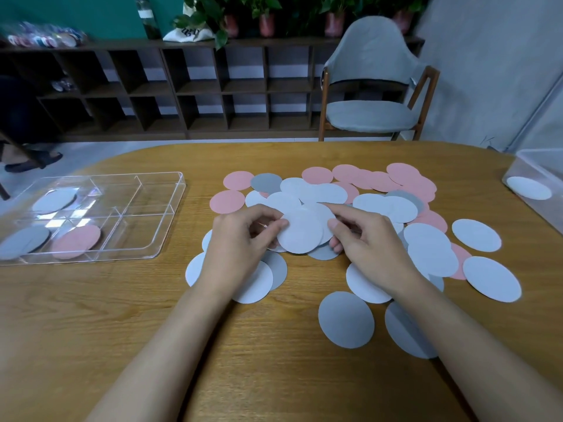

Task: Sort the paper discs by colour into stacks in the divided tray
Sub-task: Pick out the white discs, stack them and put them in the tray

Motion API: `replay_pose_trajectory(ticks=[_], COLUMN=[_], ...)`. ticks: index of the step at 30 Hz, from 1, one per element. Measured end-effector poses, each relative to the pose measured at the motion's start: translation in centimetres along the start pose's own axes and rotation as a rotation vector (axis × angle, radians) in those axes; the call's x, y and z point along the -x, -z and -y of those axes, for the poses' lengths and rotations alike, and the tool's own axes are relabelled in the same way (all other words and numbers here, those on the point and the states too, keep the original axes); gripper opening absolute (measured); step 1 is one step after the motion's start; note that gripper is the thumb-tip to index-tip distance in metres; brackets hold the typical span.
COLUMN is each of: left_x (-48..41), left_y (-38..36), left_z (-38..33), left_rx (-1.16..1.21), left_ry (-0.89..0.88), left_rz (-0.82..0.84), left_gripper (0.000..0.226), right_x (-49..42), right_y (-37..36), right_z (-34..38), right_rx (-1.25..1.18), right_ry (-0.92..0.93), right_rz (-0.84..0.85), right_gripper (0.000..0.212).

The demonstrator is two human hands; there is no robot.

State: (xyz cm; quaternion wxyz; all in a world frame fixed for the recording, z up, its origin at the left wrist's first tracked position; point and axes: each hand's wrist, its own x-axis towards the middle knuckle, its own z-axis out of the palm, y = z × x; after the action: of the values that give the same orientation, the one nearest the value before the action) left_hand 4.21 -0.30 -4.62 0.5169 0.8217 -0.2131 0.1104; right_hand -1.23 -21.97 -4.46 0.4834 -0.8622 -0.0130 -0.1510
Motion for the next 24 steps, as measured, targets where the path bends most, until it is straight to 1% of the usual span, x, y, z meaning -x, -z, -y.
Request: replay_pose_trajectory(ticks=[4,8,11,14,17,19,24], left_x=[0.2,0.1,0.1,-0.2,-0.4,-0.4,-0.3], left_y=[-0.5,-0.3,-0.5,-0.3,0.3,0.5,0.6], left_z=[-0.2,-0.4,-0.3,0.5,1.5,1.8,1.3], left_rx=[0.008,0.074,0.060,-0.130,-0.386,-0.431,-0.420], left_ry=[0.053,0.084,0.065,0.018,-0.002,-0.014,-0.016], left_rz=[-0.022,-0.028,-0.013,0.043,0.153,0.179,0.156], left_gripper=[0.004,0.009,0.010,0.018,0.044,0.053,0.047], right_x=[0.2,0.4,0.4,0.2,0.1,0.0,0.0], right_y=[-0.4,-0.8,-0.8,-0.5,-0.1,0.0,0.2], right_z=[0.2,0.6,0.5,0.2,0.0,-0.1,0.0], right_rx=[0.035,0.011,0.125,0.178,0.206,0.223,0.224], right_ry=[0.027,0.050,0.101,0.123,0.118,0.107,0.088], right_rz=[0.066,0.105,0.082,0.052,0.008,-0.007,-0.032], right_gripper=[0.041,0.036,0.041,0.043,0.041,0.041,0.040])
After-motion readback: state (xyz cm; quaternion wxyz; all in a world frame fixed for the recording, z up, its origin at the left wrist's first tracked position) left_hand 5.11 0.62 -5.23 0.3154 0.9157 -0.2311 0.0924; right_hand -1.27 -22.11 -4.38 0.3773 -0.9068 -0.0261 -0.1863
